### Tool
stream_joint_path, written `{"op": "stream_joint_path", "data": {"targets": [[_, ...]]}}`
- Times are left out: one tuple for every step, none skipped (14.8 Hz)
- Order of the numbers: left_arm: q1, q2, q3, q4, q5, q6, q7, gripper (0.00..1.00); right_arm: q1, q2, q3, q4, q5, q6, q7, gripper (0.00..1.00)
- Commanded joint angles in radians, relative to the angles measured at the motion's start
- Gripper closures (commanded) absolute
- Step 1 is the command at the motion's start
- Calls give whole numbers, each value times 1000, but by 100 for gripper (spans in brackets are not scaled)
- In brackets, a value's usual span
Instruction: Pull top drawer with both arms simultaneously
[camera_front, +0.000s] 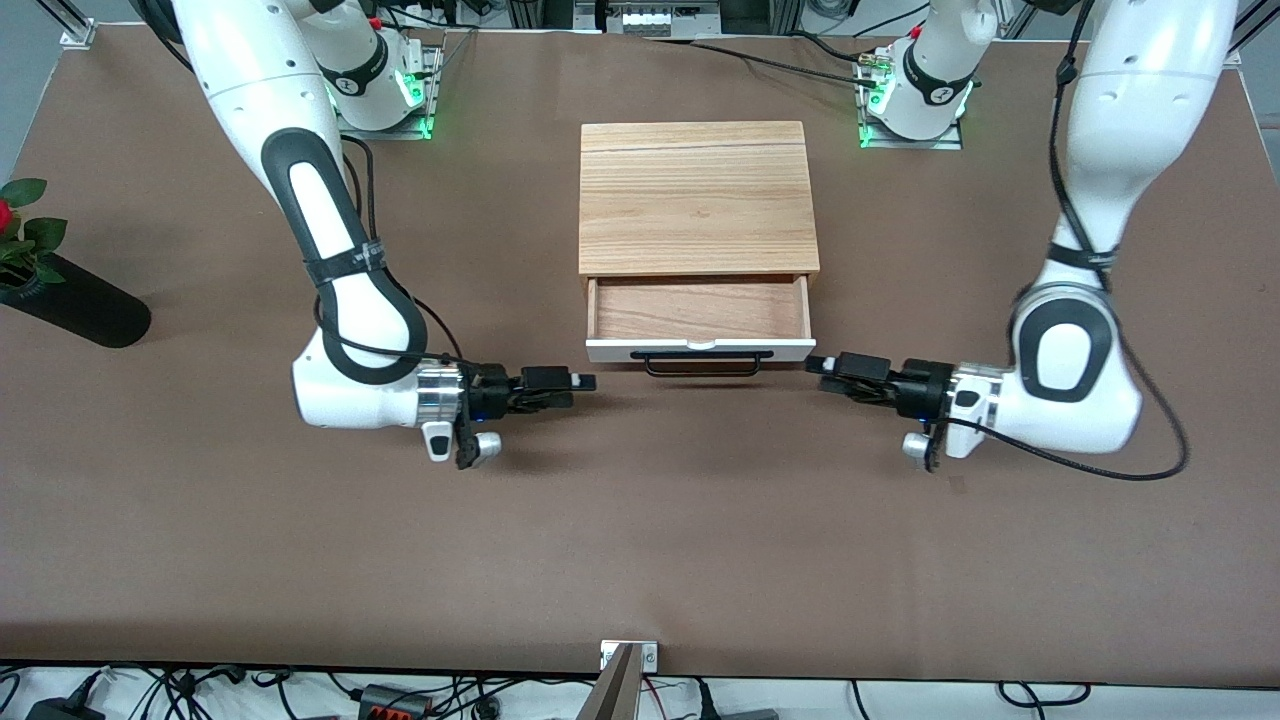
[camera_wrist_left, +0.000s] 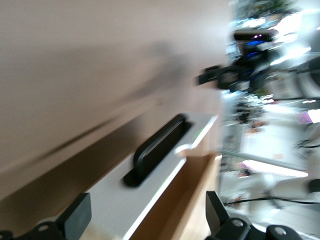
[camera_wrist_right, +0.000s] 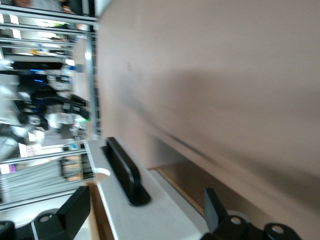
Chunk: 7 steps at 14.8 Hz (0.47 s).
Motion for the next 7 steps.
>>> {"op": "stream_joint_path", "data": {"targets": [[-11,-40,6,78,240,-20,-153,0,-37,-50,-27,-13,-102,-79,73,0],[-15,-62,6,83,355,-38,-199,0,-50,-58,-51,-12,-150,-136,113,0],[-20,-91,2,83,500,-44,-239,0,-53,-82,-83,-12,-215,-189,160,0],[-21,-115,-7,83,646,-50,-277,0,-53,-103,-109,-12,-272,-222,174,0],[-23,-134,-12,83,781,-87,-314,0,-57,-126,-143,-12,-323,-262,174,0],[-23,-146,-14,86,863,-136,-333,0,-68,-137,-184,-10,-340,-314,174,0],[-23,-164,-8,90,915,-171,-334,0,-74,-142,-223,-6,-343,-348,174,0]]}}
